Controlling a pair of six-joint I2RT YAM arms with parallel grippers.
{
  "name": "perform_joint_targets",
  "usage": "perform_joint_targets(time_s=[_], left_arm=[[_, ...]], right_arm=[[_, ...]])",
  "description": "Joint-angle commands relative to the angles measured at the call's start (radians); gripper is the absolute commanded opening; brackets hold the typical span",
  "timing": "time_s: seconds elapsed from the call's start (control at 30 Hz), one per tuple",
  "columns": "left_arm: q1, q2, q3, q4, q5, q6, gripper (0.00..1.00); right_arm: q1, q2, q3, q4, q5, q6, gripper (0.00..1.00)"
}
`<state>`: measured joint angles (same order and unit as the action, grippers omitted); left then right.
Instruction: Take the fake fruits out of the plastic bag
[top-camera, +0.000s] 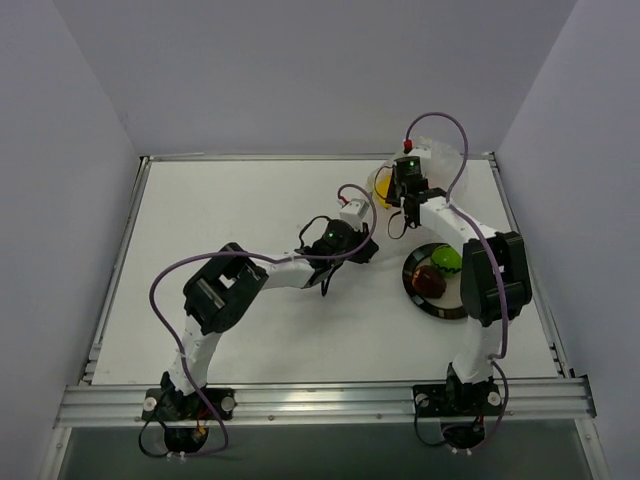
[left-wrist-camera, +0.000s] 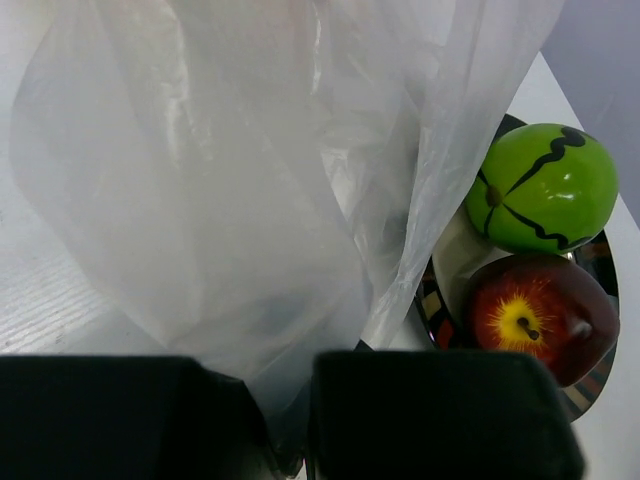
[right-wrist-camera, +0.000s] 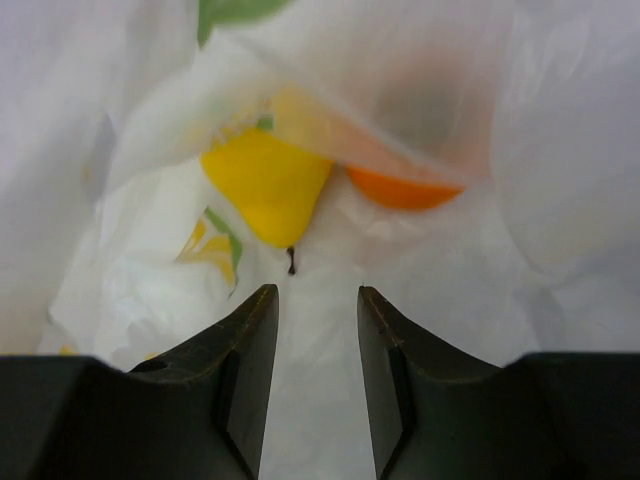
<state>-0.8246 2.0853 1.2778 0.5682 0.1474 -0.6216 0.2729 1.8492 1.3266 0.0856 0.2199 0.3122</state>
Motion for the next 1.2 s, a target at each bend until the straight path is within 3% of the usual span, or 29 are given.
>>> perform_joint_targets(time_s=[0.0, 0.07, 0.23, 0.43, 0.7, 0.97, 1.17], left_arm=[[-0.007, -0.03, 0.006, 0.029, -0.017, -0.003, 0.02], [-0.008, -0.022, 0.014, 0.027, -0.014, -0.001, 0.02], [-0.013, -0.007, 0.028, 0.013, -0.008, 0.005, 0.02], [-0.013, -0.013, 0.023, 0.012, -0.008, 0.011, 0.02], [-0.013, 0.015, 0.052, 0.002, 0.003, 0.011, 0.02], [-0.013, 0.009, 0.058, -0.002, -0.003, 0.02, 0.02], [-0.013, -0.005, 0.063, 0.006, -0.002, 0.019, 0.02]], right_arm=[[-0.058, 0.054, 0.08, 0.036, 0.015, -0.033, 0.34], [-0.078, 0.077, 0.105, 0.039, 0.019, -0.033, 0.42], [-0.135, 0.159, 0.177, 0.037, 0.01, -0.041, 0.49], [-0.152, 0.225, 0.238, 0.037, 0.024, -0.056, 0.73], [-0.152, 0.295, 0.281, 0.036, 0.007, -0.051, 0.89], [-0.098, 0.249, 0.24, 0.037, 0.062, -0.08, 0.86], [-0.055, 0.038, 0.094, 0.065, 0.101, -0.081, 0.88]])
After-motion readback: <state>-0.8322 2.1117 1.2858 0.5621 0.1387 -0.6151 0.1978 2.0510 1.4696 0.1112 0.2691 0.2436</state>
